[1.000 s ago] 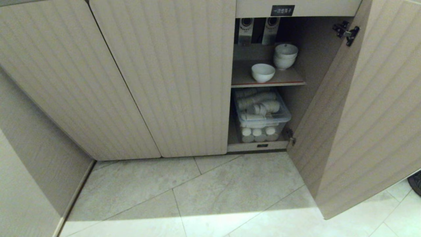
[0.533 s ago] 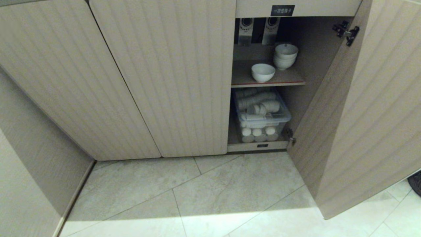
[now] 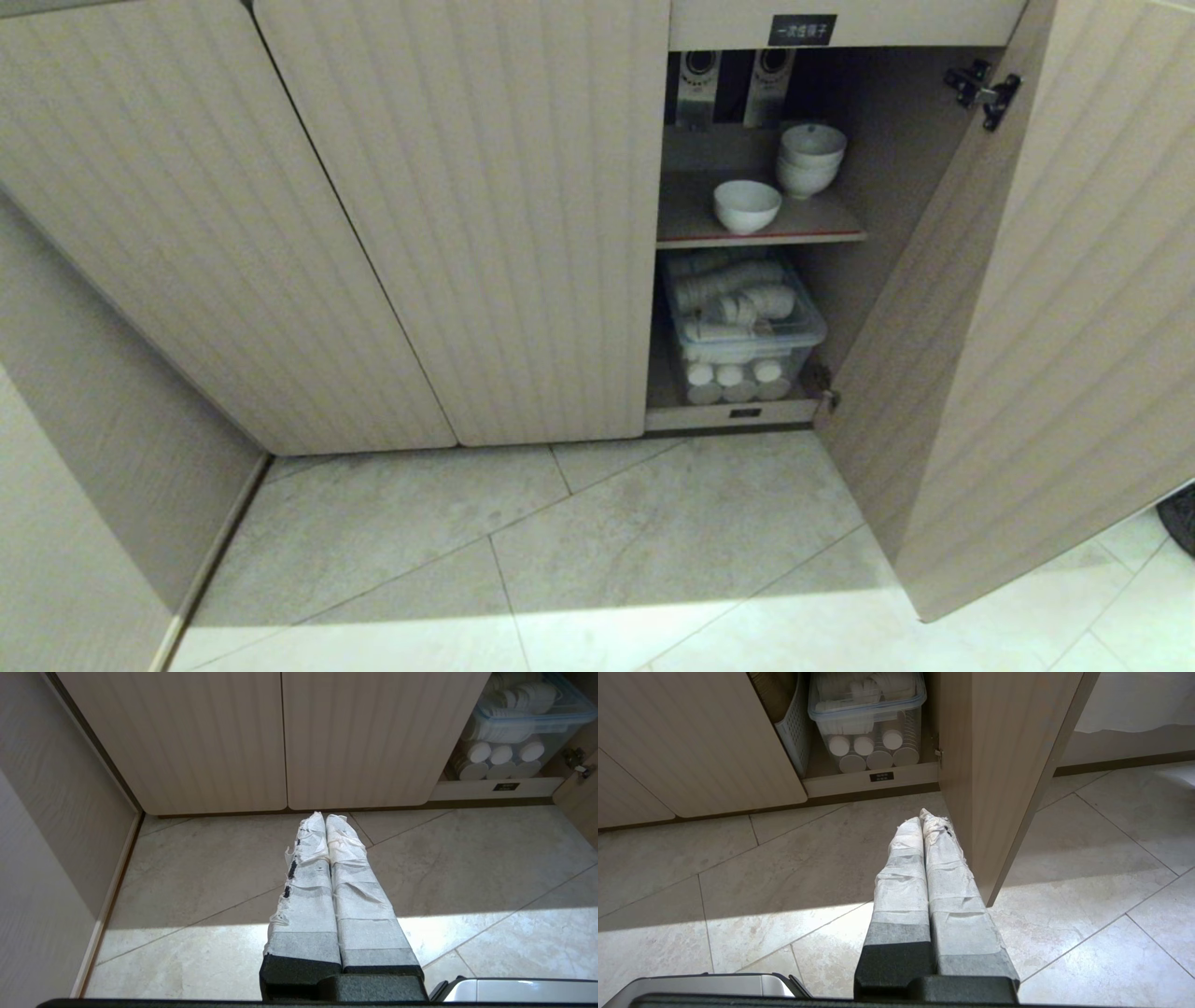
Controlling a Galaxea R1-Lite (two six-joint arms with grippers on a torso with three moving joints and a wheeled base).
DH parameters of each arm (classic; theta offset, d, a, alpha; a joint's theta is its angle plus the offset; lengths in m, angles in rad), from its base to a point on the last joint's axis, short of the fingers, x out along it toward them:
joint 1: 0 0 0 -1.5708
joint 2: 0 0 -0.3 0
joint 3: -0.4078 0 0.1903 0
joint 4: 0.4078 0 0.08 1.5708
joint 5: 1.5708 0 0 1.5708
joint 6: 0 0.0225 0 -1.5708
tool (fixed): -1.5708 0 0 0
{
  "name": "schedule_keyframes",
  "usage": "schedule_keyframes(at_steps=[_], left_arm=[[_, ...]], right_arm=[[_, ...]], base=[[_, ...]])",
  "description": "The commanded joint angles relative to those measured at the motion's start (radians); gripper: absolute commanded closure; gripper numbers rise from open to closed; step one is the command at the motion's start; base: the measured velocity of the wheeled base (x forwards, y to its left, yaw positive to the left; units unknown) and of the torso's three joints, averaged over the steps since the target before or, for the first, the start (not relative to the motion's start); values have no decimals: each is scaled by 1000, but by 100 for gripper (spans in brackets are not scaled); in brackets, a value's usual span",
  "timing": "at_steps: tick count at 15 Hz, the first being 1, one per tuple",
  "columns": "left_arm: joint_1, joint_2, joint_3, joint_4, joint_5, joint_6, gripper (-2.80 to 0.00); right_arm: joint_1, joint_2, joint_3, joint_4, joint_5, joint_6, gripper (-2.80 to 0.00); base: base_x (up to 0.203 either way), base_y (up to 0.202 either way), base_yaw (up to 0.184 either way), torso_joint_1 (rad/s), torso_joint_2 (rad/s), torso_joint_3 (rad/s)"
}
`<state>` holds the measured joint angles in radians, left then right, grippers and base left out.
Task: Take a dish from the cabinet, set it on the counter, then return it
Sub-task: Take the bowl from the cabinet
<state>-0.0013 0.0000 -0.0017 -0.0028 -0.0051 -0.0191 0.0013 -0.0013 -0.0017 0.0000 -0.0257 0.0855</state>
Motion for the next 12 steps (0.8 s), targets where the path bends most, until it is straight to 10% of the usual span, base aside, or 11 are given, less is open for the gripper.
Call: schedule_keyframes(at_steps=[1,12], left_arm=[[1,0,0,0,0,-1,0],[0,0,0,0,-1,-2,0]], right_arm=[[0,1,0,0,0,0,0],[0,1,0,0,0,0,0]], base=[[0,0,0,0,0,0],[168,0,1,3,3,3]])
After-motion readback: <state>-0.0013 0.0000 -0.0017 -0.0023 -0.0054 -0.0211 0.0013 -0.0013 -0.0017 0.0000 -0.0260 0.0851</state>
